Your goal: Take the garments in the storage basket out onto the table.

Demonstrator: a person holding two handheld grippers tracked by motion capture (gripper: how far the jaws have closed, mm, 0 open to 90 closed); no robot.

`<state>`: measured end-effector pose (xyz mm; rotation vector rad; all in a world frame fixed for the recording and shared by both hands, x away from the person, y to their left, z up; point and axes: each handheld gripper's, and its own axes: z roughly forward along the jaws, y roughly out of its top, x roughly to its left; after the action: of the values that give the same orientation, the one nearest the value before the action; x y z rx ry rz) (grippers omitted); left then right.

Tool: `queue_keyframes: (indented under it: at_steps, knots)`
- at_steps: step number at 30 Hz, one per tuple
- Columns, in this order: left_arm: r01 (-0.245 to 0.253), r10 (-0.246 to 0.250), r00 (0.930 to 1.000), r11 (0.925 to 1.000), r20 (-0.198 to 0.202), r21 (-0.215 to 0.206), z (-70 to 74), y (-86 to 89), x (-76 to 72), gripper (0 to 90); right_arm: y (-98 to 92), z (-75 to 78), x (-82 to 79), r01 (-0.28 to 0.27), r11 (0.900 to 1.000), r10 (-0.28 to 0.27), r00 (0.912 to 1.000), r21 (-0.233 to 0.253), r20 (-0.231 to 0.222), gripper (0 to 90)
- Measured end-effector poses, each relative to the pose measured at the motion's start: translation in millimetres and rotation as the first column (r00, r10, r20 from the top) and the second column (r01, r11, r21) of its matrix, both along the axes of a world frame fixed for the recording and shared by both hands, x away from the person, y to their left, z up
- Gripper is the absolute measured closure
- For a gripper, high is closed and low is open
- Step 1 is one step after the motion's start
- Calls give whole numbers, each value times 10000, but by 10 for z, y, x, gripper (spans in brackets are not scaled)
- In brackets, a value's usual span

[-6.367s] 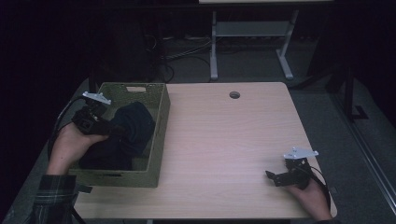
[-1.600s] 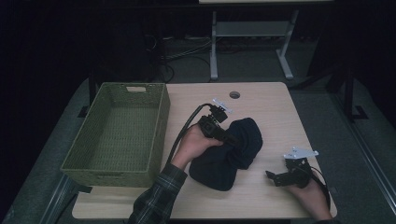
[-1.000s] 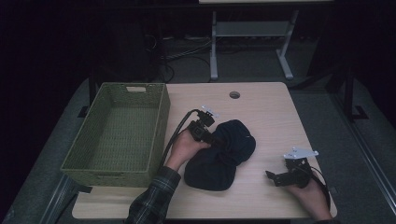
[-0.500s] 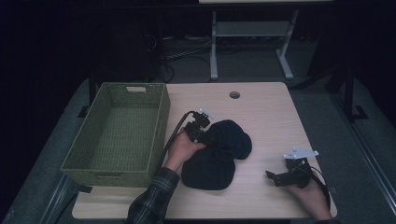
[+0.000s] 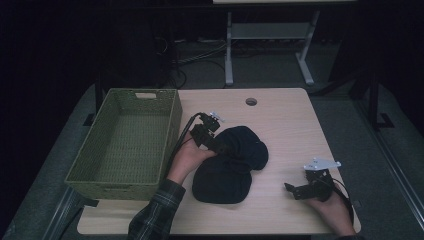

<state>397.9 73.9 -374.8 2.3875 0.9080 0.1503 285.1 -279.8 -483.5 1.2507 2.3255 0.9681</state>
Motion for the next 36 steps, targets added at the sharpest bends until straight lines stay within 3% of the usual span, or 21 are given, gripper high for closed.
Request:
queue_keyframes:
  at_steps: [4, 6, 8, 9, 13, 17, 20, 28, 36]
  knots:
    - [-90, 91, 9998, 9999, 161, -56, 98, 58, -58, 175, 0, 0, 0, 0, 10000, 0, 10000, 2, 0, 0]
    - [-25, 27, 9997, 10000, 251, -85, 154, 87, -115, 234, 0, 0, 0, 3, 10000, -3, 10000, 3, -1, 0]
    - [47, -43, 9995, 9999, 307, -134, 202, 110, -175, 324, 0, 0, 0, -7, 10000, 7, 10000, -1, 1, 0]
    - [112, -106, 9994, 9998, 336, -187, 216, 119, -198, 412, -2, 0, 2, -17, 10000, 18, 10000, -16, 35, 0]
    - [323, -312, 9990, 9990, 328, -323, 272, 149, -293, 575, 0, 1, -1, -10, 10000, 10, 10000, 13, -6, 0]
    - [613, -605, 9981, 9961, 134, -629, 282, 173, -371, 753, 0, 1, -1, -9, 10000, 9, 10000, 12, -7, 0]
    - [918, -946, 9952, 9915, -265, -918, 242, 189, -430, 890, 0, 1, -1, -7, 10000, 7, 10000, 13, -8, 0]
    - [1271, -1317, 9905, 9867, -394, -1012, 23, 180, -681, 900, 0, -1, 0, -5, 10000, 5, 10000, 13, 24, 0]
    - [1560, -1624, 9853, 9819, -529, -1076, -169, 171, -830, 900, 0, 1, -1, -11, 10000, 11, 10000, 13, -10, 0]
